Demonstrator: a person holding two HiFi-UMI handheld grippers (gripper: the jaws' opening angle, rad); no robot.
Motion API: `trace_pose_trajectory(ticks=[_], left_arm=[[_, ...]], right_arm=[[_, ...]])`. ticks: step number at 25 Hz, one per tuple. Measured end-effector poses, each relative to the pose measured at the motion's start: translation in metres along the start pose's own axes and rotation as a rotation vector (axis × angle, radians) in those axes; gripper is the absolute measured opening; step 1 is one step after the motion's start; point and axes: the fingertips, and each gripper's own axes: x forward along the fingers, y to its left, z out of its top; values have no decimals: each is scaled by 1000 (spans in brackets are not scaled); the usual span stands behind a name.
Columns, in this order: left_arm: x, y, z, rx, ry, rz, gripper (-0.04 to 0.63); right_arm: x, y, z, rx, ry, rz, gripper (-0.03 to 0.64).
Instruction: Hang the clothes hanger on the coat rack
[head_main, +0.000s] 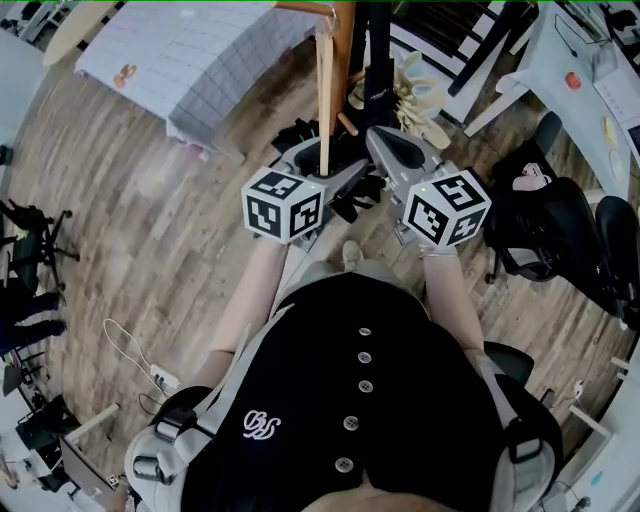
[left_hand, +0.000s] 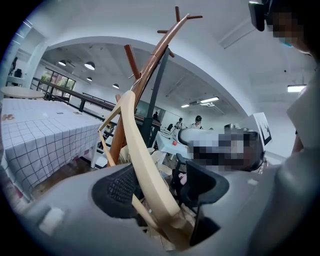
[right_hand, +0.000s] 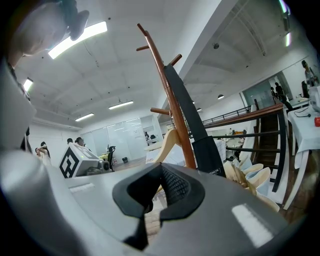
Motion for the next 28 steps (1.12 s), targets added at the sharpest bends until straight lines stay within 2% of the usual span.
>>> trace_pose_trajectory(ticks=[3, 13, 17, 21, 24, 28], left_arm=[[-1, 0, -2, 2, 1, 8, 349], [-10, 10, 4, 25, -42, 88, 356], [-18, 11, 23, 32, -101, 104, 354], [-26, 6, 49, 44, -153, 83, 353], [-33, 0, 69, 68, -198, 65, 353], [-44, -7, 94, 92, -270, 45, 347]], right_arm=[[0, 1, 0, 3, -3, 1, 0], [2, 7, -2, 9, -1, 5, 0], [2, 8, 1, 10, -5, 10, 0], [1, 6, 8, 3, -4, 10, 0], [-3, 7, 20, 29, -40, 28, 0], [-9, 14, 43, 10, -93, 48, 0]])
